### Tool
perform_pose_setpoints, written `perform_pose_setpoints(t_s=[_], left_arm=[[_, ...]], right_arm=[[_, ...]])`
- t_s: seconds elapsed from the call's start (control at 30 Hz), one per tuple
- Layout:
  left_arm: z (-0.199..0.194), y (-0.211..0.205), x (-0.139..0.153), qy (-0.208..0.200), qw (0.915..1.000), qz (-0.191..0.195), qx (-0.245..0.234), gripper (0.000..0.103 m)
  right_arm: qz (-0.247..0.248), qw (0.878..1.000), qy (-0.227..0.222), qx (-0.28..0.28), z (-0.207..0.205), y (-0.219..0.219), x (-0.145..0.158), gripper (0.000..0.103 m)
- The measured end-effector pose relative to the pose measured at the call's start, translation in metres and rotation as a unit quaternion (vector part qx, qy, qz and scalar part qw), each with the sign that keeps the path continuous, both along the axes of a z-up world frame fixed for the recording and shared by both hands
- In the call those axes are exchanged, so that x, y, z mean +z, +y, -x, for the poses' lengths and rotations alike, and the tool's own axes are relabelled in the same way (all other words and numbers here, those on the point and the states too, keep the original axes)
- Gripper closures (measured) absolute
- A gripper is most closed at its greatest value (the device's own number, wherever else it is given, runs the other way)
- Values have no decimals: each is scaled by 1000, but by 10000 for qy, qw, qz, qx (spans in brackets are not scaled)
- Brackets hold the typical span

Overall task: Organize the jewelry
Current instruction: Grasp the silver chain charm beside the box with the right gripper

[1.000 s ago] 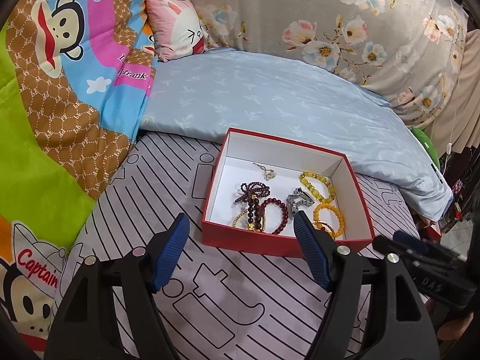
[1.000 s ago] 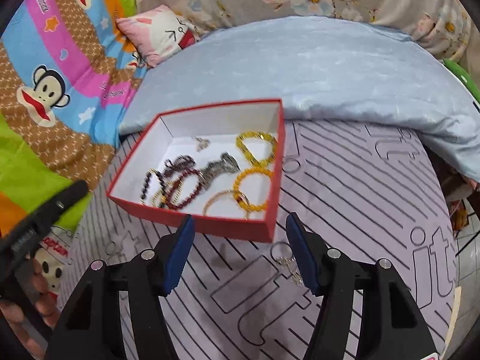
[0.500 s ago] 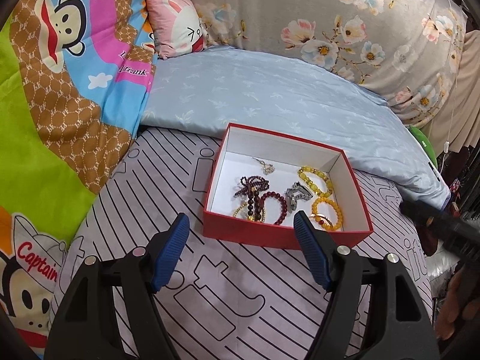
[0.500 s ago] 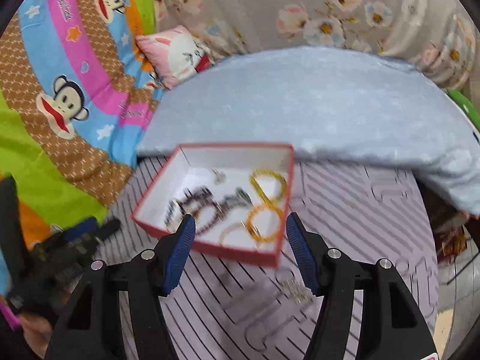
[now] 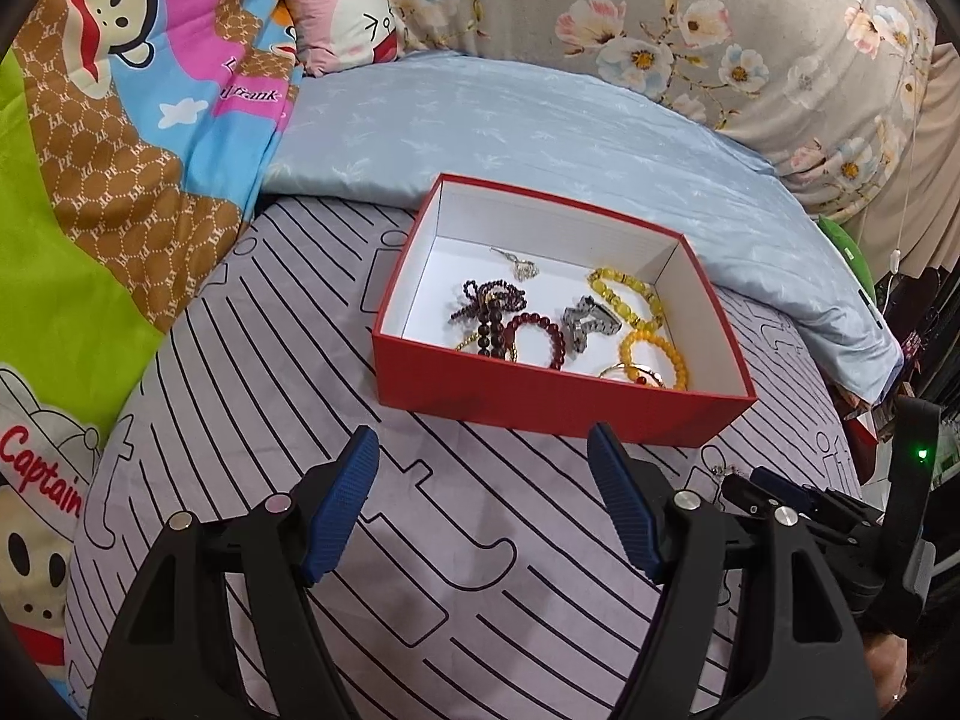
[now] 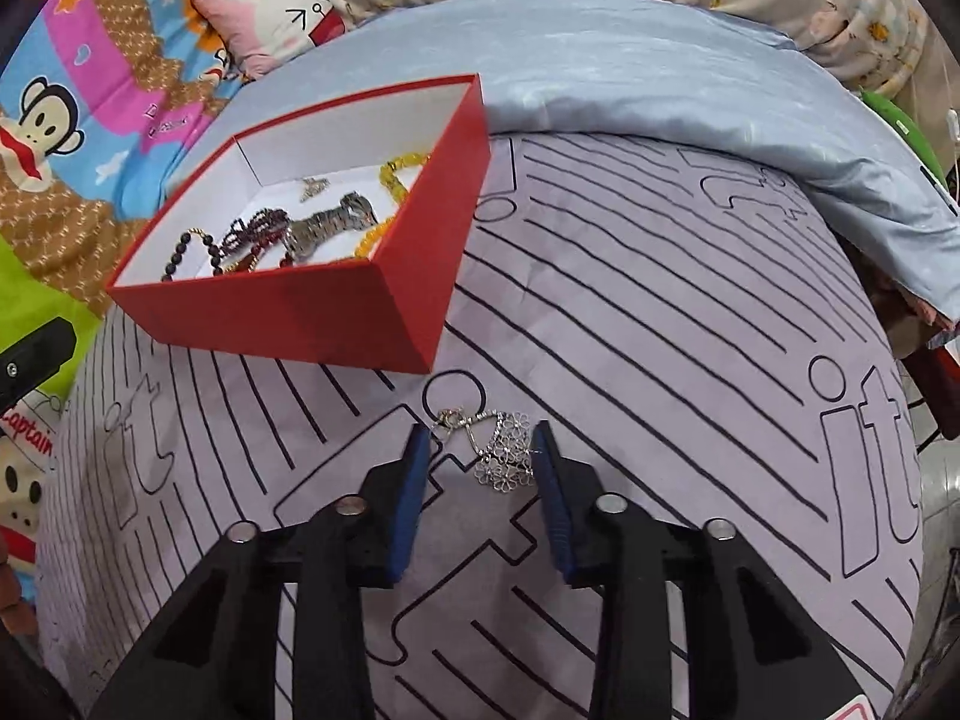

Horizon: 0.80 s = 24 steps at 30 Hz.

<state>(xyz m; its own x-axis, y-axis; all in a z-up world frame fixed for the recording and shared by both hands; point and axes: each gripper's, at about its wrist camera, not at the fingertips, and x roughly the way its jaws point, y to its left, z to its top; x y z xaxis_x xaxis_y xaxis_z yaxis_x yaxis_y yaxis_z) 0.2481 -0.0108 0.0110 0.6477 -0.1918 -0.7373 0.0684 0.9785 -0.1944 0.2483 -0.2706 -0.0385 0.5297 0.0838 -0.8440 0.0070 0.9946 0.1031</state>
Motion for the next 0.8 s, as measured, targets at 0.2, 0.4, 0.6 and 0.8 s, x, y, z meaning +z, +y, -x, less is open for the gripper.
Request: perform_pose_setpoints(t_s=[0.2,0.4,0.6,0.8], left_arm=[[-2,-2,-2,26,10000,18,-14,35],[-1,1,1,5,10000,36,5,35],[1,2,2,-4,10000,53,17,35],[4,3,4,-50,10000,69,6,35]], right_arm=[[185,9998,-33,24,0,3,-2,89],[47,9999,-140,35,2,1,11,102],[51,9983,-568,110,6,5,49,102],[98,9990,-445,32,-2,-2,36,63]])
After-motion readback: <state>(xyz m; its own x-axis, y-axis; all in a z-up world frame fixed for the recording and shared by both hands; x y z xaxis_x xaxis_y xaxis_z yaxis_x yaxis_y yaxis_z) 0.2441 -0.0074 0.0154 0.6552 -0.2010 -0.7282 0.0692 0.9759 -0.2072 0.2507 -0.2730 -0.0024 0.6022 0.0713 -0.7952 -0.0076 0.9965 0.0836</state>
